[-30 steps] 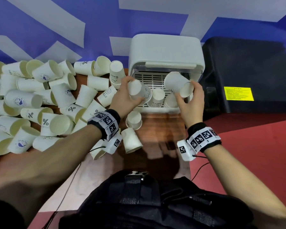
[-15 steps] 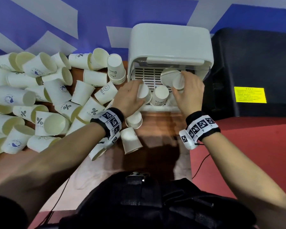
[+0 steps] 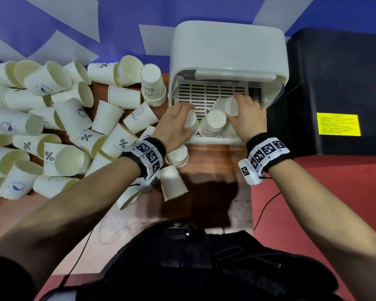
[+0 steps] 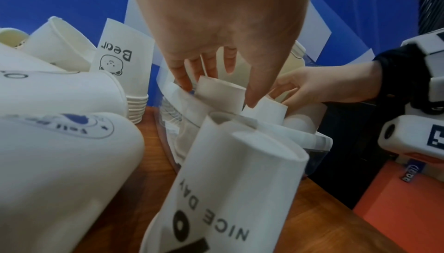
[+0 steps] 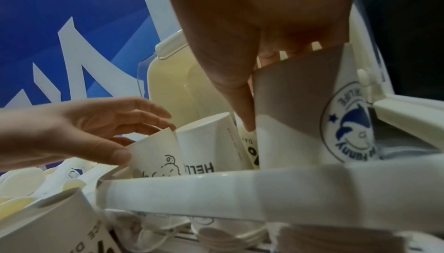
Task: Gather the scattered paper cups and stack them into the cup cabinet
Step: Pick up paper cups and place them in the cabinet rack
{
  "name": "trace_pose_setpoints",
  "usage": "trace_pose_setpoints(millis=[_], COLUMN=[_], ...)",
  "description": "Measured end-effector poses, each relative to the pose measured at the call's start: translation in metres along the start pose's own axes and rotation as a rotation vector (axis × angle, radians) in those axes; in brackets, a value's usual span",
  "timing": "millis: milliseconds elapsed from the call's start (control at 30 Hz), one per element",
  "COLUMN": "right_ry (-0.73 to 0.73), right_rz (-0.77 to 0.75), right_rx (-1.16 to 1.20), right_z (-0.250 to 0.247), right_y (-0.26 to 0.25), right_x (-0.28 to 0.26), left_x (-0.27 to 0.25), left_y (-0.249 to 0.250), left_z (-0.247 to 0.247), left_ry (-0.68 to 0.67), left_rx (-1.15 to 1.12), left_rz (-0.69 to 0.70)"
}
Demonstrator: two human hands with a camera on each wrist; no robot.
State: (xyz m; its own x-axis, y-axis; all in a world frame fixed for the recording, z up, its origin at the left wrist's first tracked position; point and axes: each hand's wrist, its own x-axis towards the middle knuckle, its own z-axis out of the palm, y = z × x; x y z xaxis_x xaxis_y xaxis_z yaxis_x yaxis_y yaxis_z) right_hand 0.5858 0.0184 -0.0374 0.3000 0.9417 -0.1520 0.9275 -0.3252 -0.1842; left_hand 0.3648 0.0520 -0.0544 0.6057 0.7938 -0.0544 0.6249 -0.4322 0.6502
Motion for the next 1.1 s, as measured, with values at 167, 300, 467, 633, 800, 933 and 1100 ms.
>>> trace_pose_setpoints(millis=[167,300,467,633,800,933,1100], right_ry=[-0.051,0.031,0.19,0.231,0.132,-0.143,-0.418], right_rz=[-0.027,-0.015,-0.167,-0.286,-0.404,-0.312,-0.145], right_rx=[0.003,0.021,0.178,0.291,0.332,0.267,0.288], right_z=[0.002,-0.003,0.004,0.009,0.021,0.038,0.063], right_y=[-0.003,-0.004,-0.017,-0.033,-0.058,-0.081,-0.099], right_x=[-0.003,-0.024,-0.072,-0.106,-0.13,-0.144,-0.151], left_x=[-0.008,-0.023,-0.051,-0.093,-0.139,-0.163,-0.173], left_y=[-0.003,-0.012,-0.026,-0.04,-0.049,-0.056,-0.059], left_z=[0.002,-0.005,-0.022,-0.031,-0.03,-0.029,-0.024], left_ry=[0.049,0.027,0.014,0.044,0.044,-0.034,-0.159], left_rx=[-0.012,-0.066,-0.087,-0.024,0.043,0.131,0.136], left_rz=[0.016,0.004,-0.094,-0.133,-0.197,-0.318,-0.343])
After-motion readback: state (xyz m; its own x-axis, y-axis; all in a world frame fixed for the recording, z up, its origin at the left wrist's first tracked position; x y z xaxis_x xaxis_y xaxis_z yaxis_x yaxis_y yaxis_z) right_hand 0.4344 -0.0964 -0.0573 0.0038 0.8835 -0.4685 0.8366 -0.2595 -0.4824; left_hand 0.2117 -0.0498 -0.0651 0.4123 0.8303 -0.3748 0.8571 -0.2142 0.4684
